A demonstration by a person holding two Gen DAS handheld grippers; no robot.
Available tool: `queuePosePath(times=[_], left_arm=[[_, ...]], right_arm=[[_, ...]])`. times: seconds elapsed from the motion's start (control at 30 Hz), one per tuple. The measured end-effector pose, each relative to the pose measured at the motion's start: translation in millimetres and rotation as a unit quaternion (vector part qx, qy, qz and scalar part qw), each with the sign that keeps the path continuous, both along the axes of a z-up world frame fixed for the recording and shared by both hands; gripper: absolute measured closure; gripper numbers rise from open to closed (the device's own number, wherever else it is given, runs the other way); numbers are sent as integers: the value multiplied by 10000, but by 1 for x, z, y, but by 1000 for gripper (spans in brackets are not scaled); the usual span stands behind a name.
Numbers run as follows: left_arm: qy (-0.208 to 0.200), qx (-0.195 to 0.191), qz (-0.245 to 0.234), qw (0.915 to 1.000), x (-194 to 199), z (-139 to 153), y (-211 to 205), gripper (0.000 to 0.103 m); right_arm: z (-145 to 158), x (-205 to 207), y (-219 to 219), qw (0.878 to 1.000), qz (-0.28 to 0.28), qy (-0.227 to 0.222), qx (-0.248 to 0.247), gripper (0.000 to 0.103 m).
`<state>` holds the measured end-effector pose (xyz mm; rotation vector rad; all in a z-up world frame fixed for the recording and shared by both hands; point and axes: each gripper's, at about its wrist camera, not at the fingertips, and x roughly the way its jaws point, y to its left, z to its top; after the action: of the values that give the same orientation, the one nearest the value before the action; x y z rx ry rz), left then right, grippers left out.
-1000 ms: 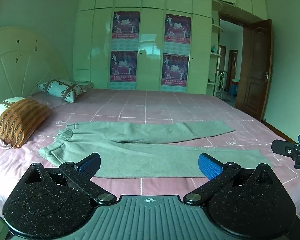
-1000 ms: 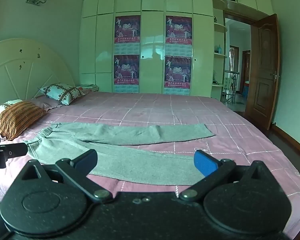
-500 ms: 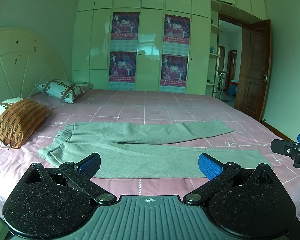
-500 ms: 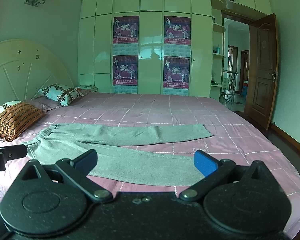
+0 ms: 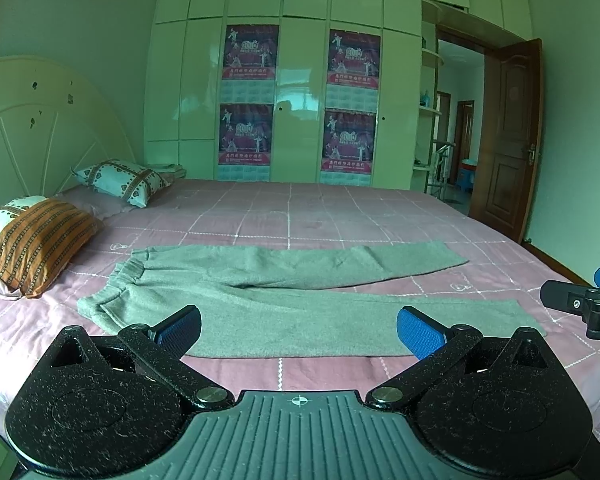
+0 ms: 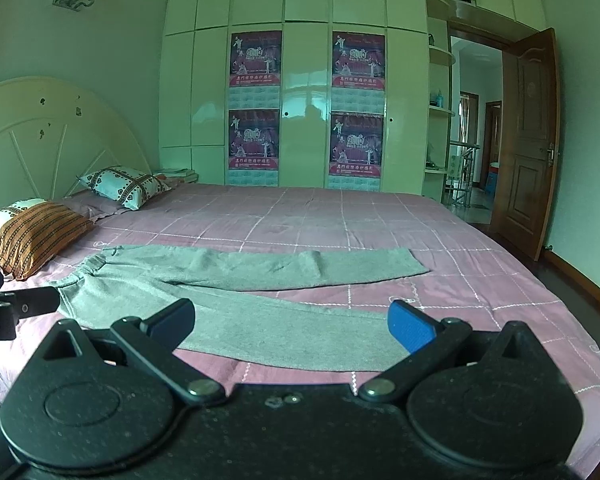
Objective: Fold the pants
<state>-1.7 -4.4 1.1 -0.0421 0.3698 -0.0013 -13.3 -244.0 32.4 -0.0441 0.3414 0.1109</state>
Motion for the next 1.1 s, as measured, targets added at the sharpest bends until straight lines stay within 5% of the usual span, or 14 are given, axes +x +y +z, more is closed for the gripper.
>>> queuePosePath(times=[1.1], left_arm=[[30,32,28,10000,0,-1,0,0]], right_arm=[[-5,1,1,10000,-12,-3,-5,6]])
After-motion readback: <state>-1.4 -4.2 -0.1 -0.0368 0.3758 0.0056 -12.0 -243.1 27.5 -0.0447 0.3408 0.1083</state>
